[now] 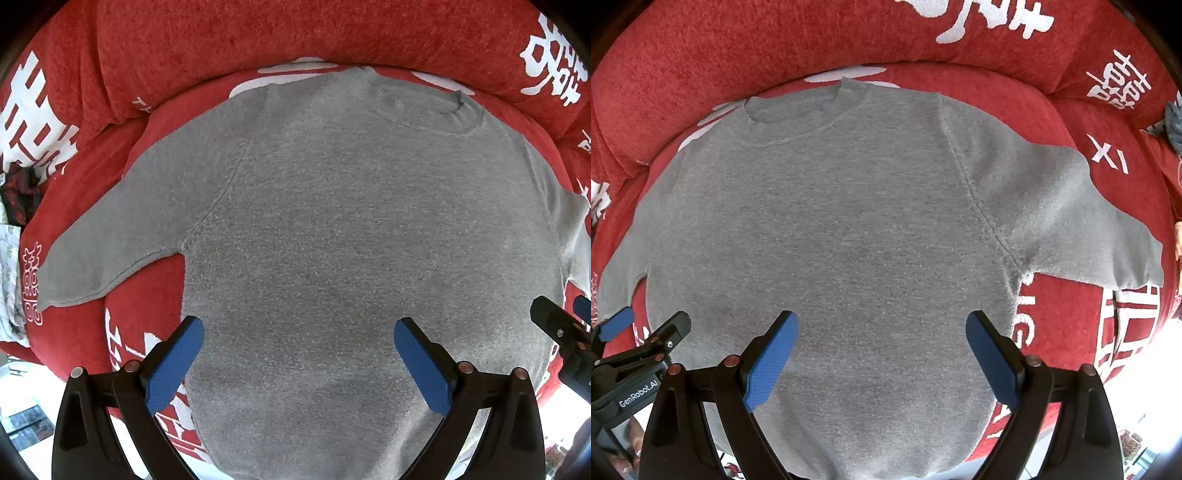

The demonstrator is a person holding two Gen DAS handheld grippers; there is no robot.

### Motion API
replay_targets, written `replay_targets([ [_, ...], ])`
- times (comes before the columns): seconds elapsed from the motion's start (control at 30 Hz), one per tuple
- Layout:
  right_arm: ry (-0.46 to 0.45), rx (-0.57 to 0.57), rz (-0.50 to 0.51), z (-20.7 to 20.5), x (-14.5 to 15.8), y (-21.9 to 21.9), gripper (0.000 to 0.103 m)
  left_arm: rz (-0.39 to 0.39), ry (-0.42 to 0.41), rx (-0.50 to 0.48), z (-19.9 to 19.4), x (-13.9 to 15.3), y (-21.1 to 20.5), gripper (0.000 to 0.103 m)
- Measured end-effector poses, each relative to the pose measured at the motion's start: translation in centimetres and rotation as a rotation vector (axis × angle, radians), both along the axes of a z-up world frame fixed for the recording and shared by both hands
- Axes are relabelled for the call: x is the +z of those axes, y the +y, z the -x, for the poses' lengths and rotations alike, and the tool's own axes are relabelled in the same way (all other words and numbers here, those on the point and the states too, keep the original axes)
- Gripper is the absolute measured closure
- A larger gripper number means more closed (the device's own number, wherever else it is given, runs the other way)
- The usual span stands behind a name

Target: Fold small clothes

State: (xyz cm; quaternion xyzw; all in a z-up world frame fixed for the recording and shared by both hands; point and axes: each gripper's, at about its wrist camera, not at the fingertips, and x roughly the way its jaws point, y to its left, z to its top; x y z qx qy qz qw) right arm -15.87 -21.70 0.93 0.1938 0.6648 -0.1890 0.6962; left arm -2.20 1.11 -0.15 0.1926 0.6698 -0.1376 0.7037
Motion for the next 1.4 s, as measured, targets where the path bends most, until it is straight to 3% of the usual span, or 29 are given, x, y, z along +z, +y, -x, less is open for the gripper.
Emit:
replay_targets([
  [1.4, -0.001, 0.003, -0.002, 0.35, 0.16, 0.26, 0.009, 0.007, -0.003, 0.011, -0.27, 0.6, 0.01, 0.0],
])
